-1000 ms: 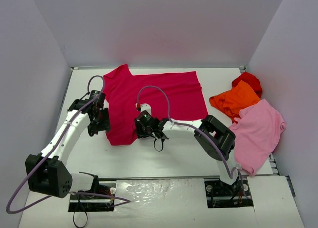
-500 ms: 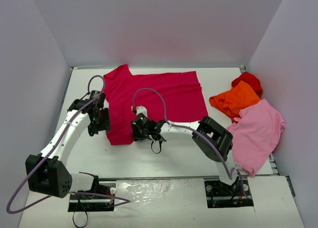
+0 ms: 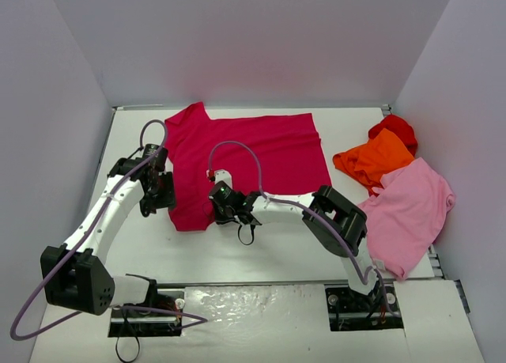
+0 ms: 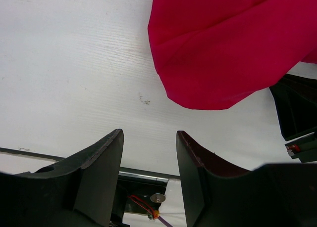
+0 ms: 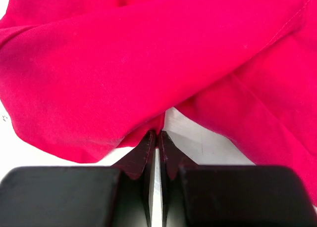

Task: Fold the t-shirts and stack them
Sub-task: Flatten out the tshirt

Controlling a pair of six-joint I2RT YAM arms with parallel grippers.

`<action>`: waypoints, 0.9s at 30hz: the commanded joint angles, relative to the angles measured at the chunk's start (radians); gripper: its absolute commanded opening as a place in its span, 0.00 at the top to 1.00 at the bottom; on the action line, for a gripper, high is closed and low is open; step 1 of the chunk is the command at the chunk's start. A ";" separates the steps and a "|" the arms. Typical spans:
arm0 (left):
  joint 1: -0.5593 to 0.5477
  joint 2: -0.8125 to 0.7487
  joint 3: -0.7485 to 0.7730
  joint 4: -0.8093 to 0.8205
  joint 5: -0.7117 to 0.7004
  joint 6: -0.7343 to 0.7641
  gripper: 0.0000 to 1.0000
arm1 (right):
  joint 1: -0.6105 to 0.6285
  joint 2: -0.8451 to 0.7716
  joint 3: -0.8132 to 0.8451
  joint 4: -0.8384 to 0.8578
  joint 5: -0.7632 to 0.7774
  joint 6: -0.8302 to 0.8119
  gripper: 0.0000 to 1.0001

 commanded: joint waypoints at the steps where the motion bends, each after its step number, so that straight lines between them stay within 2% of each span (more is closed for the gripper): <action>1: 0.004 -0.016 0.011 0.013 -0.007 0.015 0.56 | 0.016 -0.022 -0.041 -0.118 -0.021 0.002 1.00; 11: 0.005 -0.030 0.010 0.023 0.006 0.015 0.56 | 0.171 -0.176 0.005 -0.230 -0.107 0.018 1.00; 15: 0.004 -0.035 0.008 0.027 0.011 0.017 0.56 | 0.236 -0.169 0.045 -0.231 -0.154 0.048 1.00; 23: 0.004 -0.055 -0.009 0.025 0.015 0.030 0.56 | 0.287 -0.137 0.099 -0.183 -0.223 0.065 1.00; 26: 0.004 -0.059 -0.014 0.021 0.013 0.035 0.56 | 0.291 -0.162 0.101 -0.170 -0.198 0.069 0.56; 27: 0.004 -0.060 -0.014 0.020 0.015 0.035 0.56 | 0.290 -0.179 0.098 -0.171 -0.174 0.073 0.47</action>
